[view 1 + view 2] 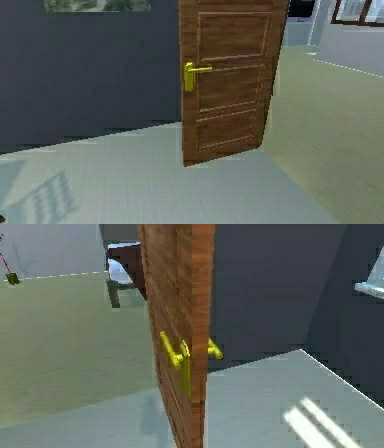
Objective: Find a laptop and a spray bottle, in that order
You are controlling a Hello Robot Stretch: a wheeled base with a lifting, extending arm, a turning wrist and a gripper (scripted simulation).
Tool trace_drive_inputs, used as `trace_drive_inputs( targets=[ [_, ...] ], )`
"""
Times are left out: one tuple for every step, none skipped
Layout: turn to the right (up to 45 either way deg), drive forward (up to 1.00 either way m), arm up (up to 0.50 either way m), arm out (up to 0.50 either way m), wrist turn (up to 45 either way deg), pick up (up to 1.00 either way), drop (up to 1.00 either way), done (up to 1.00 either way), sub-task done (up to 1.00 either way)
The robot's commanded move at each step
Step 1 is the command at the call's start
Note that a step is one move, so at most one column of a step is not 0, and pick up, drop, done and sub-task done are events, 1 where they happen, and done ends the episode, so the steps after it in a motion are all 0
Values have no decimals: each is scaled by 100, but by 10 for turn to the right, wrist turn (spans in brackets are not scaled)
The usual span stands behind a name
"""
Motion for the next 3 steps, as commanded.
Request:
trace_drive_inputs(
  targets=[
    [0, 55, 0, 0, 0, 0, 0, 0, 0],
    [420, 0, 0, 0, 0, 0, 0, 0, 0],
    [0, 100, 0, 0, 0, 0, 0, 0, 0]
  ],
)
